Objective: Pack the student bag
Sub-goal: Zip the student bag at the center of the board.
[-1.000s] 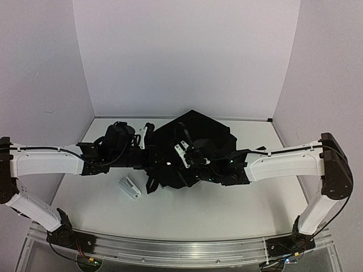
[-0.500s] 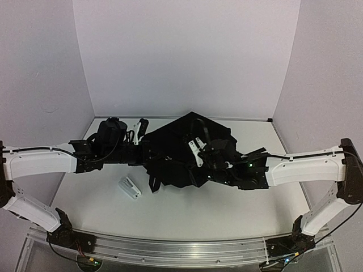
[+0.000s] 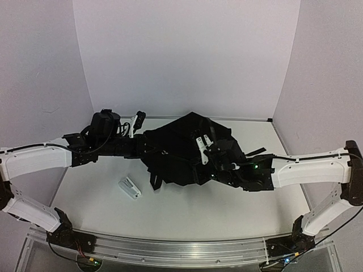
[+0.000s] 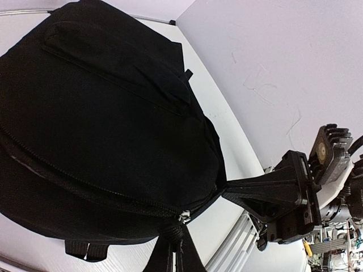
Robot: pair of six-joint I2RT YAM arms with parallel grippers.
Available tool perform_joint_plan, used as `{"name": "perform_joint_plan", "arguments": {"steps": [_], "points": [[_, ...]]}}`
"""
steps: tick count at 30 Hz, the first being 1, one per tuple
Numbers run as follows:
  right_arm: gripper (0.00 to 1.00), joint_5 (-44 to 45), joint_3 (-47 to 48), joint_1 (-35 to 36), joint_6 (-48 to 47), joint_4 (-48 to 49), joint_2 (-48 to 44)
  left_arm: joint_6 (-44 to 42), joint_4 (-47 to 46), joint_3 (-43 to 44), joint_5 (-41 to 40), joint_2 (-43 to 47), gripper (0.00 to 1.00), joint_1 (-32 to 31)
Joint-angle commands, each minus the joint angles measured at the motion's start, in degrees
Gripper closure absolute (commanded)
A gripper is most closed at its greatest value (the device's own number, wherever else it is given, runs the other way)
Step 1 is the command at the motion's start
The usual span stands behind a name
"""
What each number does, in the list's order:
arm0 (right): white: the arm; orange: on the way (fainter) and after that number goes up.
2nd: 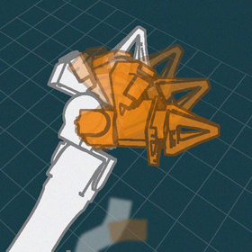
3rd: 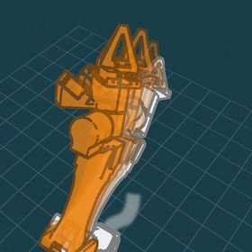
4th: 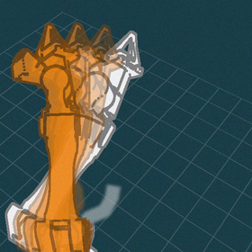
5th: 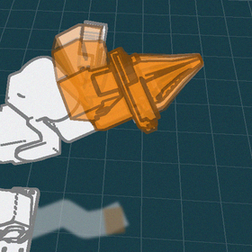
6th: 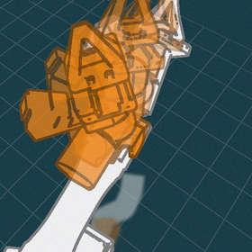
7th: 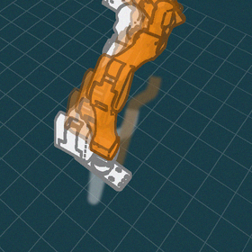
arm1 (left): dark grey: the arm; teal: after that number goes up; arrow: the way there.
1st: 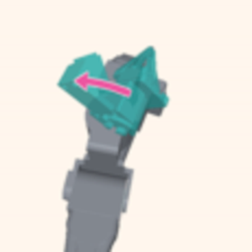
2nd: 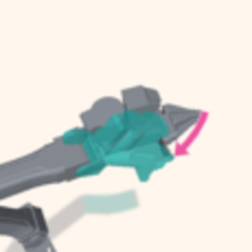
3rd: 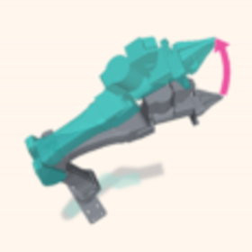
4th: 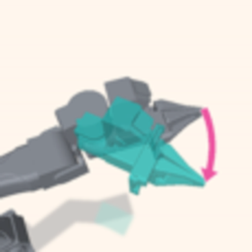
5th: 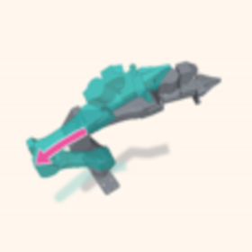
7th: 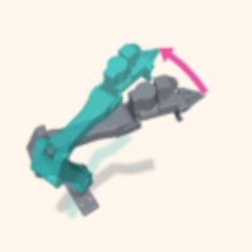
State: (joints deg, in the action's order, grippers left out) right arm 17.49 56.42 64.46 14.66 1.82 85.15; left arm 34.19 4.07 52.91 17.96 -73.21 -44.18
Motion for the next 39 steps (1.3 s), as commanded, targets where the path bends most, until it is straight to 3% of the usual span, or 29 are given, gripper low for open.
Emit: {"name": "perform_joint_plan", "arguments": {"steps": [1,13,18,19,22,25,32,36,39], "points": [[1.00,7.85,-1.79,-0.62,2.77,-5.94,-2.05,-3.14,1.30,4.41,-2.43,3.53,1.00,5.87],[1.00,9.11,-3.73,-0.73,5.84,-6.04,-4.69,-7.13,0.39,4.50,7.76,0.38,1.00,17.19],[0.99,2.12,-0.51,-0.60,4.52,-6.20,-4.46,-8.55,-0.31,5.66,17.22,-1.08,1.00,17.37],[0.96,1.05,1.00,-0.59,4.27,-6.36,-3.64,-8.51,-0.56,5.55,18.71,-1.30,1.00,17.37],[0.57,-0.27,5.84,0.20,2.23,-6.39,-0.06,-8.11,-0.91,4.63,20.57,-1.16,1.00,17.37],[0.36,-0.70,11.63,0.72,-0.26,-5.21,4.68,-7.42,-1.35,4.00,21.13,-0.95,1.00,17.37],[0.15,-5.20,22.39,0.79,-5.19,0.09,16.68,-4.85,-3.80,3.11,23.37,-1.14,1.00,17.37],[0.13,-5.25,29.07,0.80,-7.60,0.23,22.62,-4.38,-3.82,3.12,24.56,-1.48,1.00,17.37],[0.17,-3.44,33.19,0.82,-9.18,0.18,26.92,-4.35,-3.81,3.20,25.19,-1.61,1.00,17.37]]}}
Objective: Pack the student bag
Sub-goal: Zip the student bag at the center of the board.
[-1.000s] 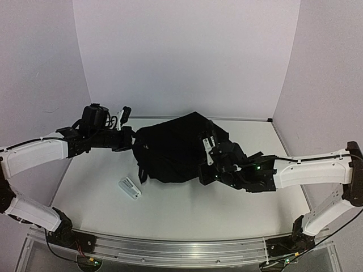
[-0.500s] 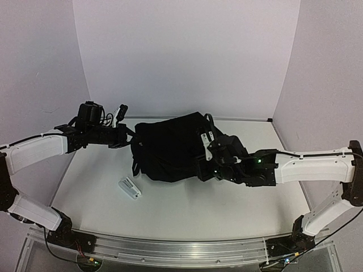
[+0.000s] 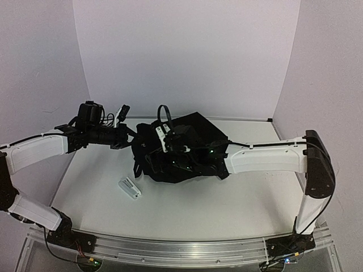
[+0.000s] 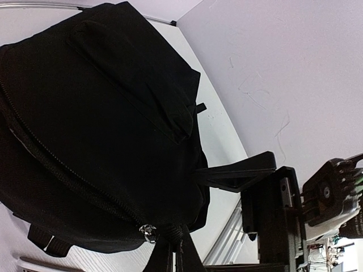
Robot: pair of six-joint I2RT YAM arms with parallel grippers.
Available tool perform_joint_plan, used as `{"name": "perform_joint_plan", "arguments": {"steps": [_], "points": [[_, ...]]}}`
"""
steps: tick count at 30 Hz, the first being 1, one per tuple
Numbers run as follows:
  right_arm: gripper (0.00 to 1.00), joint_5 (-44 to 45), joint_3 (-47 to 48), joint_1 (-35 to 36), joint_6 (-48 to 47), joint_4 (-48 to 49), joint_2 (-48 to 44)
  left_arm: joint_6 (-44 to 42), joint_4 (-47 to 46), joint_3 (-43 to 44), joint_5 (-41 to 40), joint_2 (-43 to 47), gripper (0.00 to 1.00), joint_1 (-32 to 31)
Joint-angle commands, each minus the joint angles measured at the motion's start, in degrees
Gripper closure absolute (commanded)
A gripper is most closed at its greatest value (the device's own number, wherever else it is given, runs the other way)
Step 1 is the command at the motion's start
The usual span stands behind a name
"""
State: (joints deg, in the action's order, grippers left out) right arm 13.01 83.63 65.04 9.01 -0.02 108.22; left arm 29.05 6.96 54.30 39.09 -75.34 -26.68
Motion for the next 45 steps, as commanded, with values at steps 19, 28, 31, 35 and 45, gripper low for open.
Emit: {"name": "perform_joint_plan", "arguments": {"steps": [19,28,31,35,45], "points": [[1.00,1.54,-4.08,0.95,-2.81,1.81,-4.21,1.07,-5.70,4.45,-5.63,-0.10,1.00,0.34],[1.00,1.91,-16.29,1.58,3.46,0.11,-14.93,3.40,-11.75,5.79,-3.75,-2.69,1.00,1.01],[1.00,3.62,-19.19,1.59,5.44,0.11,-17.42,4.08,-13.61,5.06,-2.79,-2.63,1.00,1.08],[1.00,5.79,-22.49,1.59,8.25,0.11,-20.77,4.62,-14.29,3.38,-3.19,-2.11,1.00,1.49],[1.00,9.10,-28.39,1.60,11.57,-2.46,-26.53,6.02,-16.53,-0.63,-2.99,-1.98,1.00,4.97]]}}
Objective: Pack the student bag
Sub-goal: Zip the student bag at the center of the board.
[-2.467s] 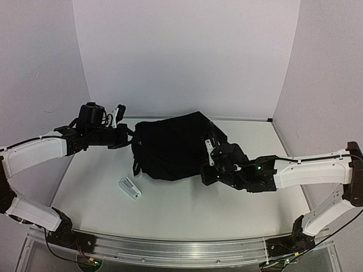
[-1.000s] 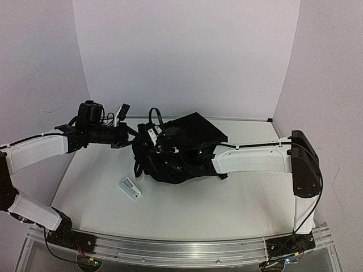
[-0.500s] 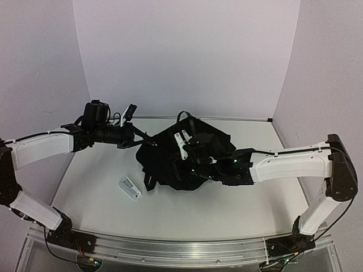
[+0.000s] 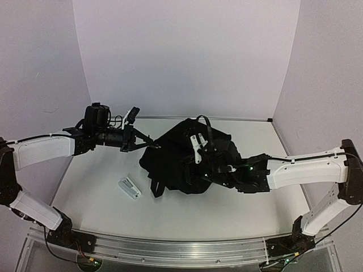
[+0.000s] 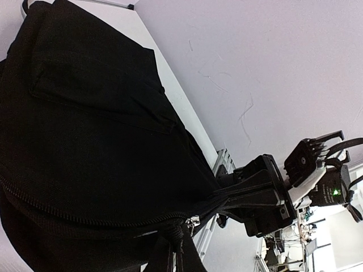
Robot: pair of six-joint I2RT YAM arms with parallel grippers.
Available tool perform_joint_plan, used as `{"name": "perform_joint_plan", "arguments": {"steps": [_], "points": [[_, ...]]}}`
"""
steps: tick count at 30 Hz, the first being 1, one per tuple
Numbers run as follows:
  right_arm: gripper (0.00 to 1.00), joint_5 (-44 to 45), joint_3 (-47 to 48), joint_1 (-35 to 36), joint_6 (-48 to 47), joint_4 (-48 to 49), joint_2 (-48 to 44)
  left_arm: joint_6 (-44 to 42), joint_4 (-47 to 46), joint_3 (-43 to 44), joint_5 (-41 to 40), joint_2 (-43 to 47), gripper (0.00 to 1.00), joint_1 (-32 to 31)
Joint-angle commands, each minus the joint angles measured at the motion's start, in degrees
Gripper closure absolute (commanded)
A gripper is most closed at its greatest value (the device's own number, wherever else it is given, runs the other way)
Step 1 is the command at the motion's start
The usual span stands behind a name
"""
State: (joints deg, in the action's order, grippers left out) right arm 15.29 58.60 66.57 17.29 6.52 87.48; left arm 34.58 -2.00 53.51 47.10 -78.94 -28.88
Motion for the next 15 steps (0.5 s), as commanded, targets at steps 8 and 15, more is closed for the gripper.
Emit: {"name": "perform_joint_plan", "arguments": {"steps": [8,15], "points": [[1.00,4.17,-3.84,0.06,3.64,-10.62,-6.38,-2.03,-10.48,-1.08,3.68,1.46,1.00,7.40],[0.94,-2.16,1.92,0.05,3.40,-10.85,-2.50,-4.53,-5.13,-0.81,8.71,0.26,1.00,-0.34]]}}
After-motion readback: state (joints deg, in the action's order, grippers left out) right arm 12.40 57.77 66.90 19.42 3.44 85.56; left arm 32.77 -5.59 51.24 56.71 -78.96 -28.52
